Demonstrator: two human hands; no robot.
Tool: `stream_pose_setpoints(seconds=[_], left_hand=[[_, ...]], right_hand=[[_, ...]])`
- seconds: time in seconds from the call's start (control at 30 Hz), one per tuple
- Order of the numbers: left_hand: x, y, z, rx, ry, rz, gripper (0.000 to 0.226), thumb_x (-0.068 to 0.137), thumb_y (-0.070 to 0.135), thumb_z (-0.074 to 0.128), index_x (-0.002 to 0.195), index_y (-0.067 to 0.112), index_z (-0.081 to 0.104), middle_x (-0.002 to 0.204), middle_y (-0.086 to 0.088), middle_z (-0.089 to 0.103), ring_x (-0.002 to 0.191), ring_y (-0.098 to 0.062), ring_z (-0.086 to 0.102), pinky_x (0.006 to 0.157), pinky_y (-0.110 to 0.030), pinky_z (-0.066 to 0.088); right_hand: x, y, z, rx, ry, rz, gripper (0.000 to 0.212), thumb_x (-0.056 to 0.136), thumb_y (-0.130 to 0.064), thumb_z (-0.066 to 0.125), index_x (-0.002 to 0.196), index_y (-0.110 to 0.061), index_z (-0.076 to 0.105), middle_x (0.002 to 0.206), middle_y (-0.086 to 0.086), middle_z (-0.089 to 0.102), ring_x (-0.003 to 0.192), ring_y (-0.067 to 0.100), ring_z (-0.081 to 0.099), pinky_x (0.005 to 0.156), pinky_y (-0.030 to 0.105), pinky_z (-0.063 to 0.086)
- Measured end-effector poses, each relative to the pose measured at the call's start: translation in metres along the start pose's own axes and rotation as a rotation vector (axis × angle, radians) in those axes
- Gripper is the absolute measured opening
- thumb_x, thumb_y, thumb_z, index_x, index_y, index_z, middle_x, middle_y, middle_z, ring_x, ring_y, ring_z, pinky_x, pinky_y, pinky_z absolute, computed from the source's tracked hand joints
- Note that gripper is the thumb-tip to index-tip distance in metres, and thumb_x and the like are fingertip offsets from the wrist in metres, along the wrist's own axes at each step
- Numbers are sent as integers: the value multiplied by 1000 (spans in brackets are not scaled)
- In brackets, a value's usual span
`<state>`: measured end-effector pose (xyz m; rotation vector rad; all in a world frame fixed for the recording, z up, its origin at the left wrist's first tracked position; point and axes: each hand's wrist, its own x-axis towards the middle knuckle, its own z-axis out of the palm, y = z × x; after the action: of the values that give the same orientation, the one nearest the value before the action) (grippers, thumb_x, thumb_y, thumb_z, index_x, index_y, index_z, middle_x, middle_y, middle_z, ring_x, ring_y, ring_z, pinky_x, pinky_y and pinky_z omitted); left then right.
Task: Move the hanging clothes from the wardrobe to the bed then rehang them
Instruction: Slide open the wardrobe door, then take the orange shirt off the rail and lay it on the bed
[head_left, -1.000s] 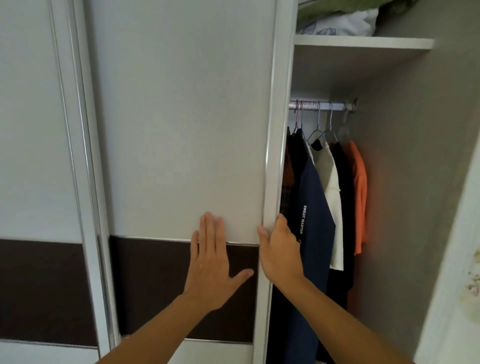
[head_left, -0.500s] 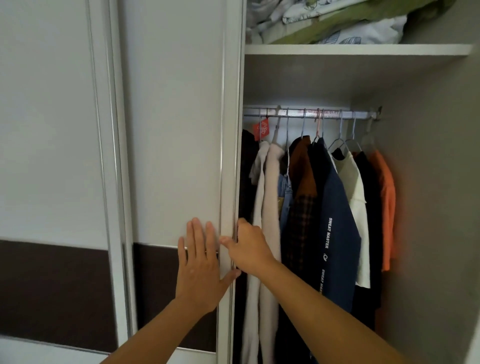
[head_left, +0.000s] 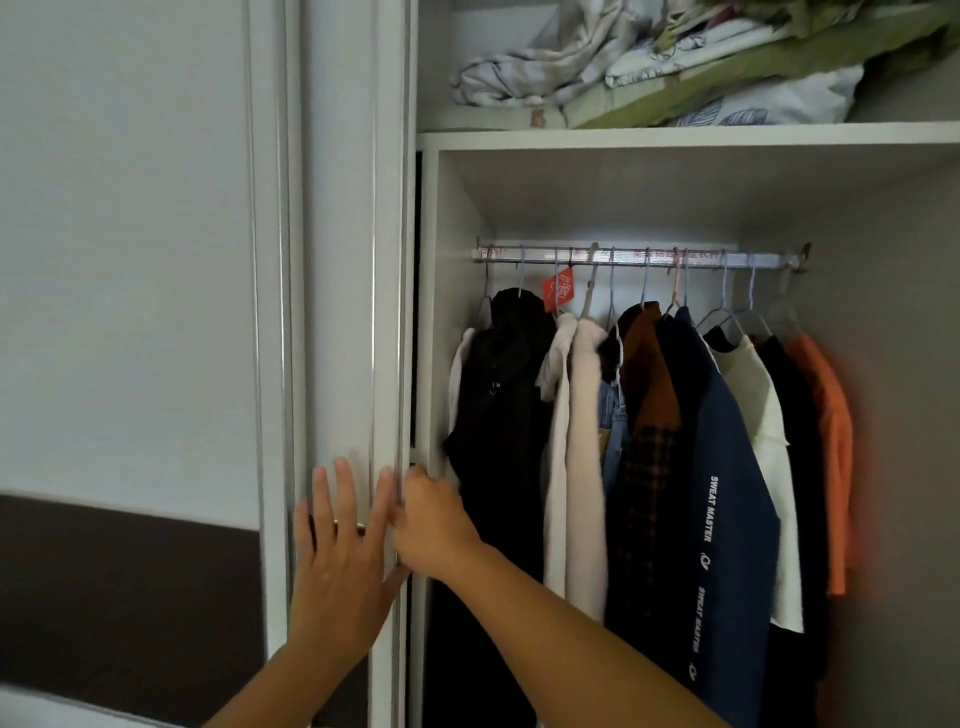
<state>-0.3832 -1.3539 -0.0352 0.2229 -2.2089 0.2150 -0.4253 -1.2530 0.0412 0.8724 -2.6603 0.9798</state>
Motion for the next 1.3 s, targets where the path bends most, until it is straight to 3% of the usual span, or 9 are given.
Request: stream_pose_setpoints(seconds=[0.33,0.47,0.67,0.77,0.93,1.07,1.17,1.23,1.3], left_hand=[[3,-42,0,192,-7,65,102,74,24,71,154,9,10,160,-24,5,148,-43,7,119,-58,11],[5,-59,5,265,-122,58,102,77,29,65,152,1,3,160,-25,-3,149,-40,0,119,-58,5],[5,-61,3,535,-215,109,69,87,26,12,147,4,-11,147,-29,-39,134,-46,-40,104,-66,-26],[7,-57,0,550,-190,86,72,92,32,33,149,5,-2,152,-29,-28,137,-45,-35,107,-65,-23],[9,-55,-3,569,-223,71,71,86,26,21,149,1,0,154,-29,-23,139,-45,-32,109,-64,-20],[10,-53,-6,541,-280,50,87,91,33,40,146,-10,-11,150,-36,-25,139,-48,-31,109,-62,-23],[19,-43,-15,388,-340,7,103,67,29,73,145,-16,21,148,-42,17,143,-52,8,115,-61,2],[25,-36,-19,240,-269,86,101,40,18,84,130,-12,51,126,-33,49,124,-46,40,98,-57,30],[34,-26,-21,167,-219,130,93,30,16,85,117,-8,60,107,-25,56,105,-42,49,83,-50,36]], right_hand=[[20,-21,25,105,-124,-112,25,98,-11,46,121,-8,55,113,14,63,103,30,61,80,31,48],[25,-22,32,172,-198,-129,24,97,-9,43,115,-5,59,111,16,63,100,30,61,91,41,52],[26,-25,44,151,-282,-174,37,102,-15,41,139,-15,46,133,15,56,118,31,56,103,43,46],[25,-22,40,173,-287,-179,41,103,-13,39,144,-19,43,137,13,55,122,29,54,107,41,43],[24,-16,37,113,-306,-197,40,103,-15,41,142,-19,44,135,13,57,121,30,55,106,43,44],[21,-8,30,-21,-273,-160,52,103,-26,43,152,-22,28,146,16,45,129,34,47,107,42,42],[15,3,19,-67,-256,-135,56,101,-29,47,152,-19,28,148,17,41,130,34,46,108,44,42],[10,9,8,-96,-244,-130,52,98,-27,53,147,-15,37,141,17,48,123,34,52,103,47,46],[5,17,-4,-150,-236,-122,52,96,-26,57,144,-14,41,133,15,54,116,31,56,97,46,50]])
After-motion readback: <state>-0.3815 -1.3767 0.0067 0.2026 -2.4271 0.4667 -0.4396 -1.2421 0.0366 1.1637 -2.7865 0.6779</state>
